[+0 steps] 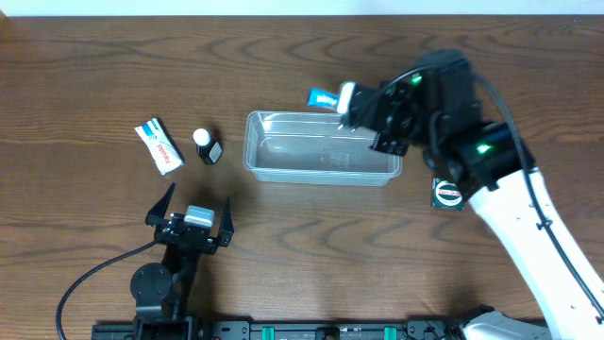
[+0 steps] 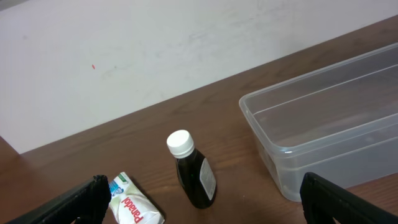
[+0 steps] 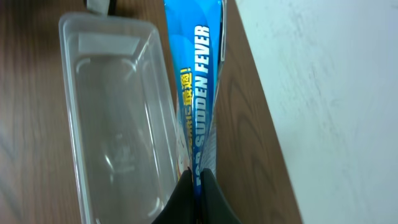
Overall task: Pack container
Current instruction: 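Carry the blue box with right gripper into the clear container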
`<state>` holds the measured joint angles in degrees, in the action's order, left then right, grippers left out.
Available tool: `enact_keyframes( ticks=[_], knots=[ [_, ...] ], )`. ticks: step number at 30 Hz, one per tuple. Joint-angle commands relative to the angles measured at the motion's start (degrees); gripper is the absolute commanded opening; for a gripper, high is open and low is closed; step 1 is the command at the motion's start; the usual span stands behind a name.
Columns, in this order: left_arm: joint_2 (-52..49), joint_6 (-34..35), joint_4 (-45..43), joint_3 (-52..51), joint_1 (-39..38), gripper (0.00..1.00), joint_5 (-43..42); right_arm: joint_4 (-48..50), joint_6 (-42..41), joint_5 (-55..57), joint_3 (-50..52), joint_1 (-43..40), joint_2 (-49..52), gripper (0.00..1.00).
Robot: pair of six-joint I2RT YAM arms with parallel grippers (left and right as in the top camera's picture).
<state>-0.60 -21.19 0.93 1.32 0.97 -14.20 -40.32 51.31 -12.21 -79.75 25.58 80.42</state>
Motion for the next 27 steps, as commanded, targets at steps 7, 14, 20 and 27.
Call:
enact_keyframes(
  ticks=[7,14,20,27],
  knots=[
    [0.3,0.1,1.8,-1.1,0.2,0.98,-0.4,-3.7,1.4,9.4,0.5,4.8,1.2,0.01],
    [0.3,0.1,1.8,-1.1,0.2,0.98,-0.4,-3.3,1.5,9.4,0.8,4.8,7.0,0.01],
    [0.3,0.1,1.8,-1.1,0.2,0.98,-0.4,-3.5,1.3,7.7,0.8,4.8,12.1,0.01],
    [0.3,0.1,1.8,-1.1,0.2,0.98,-0.4,-3.4,1.1,5.2,0.8,4.8,15.2,0.01]
  ],
)
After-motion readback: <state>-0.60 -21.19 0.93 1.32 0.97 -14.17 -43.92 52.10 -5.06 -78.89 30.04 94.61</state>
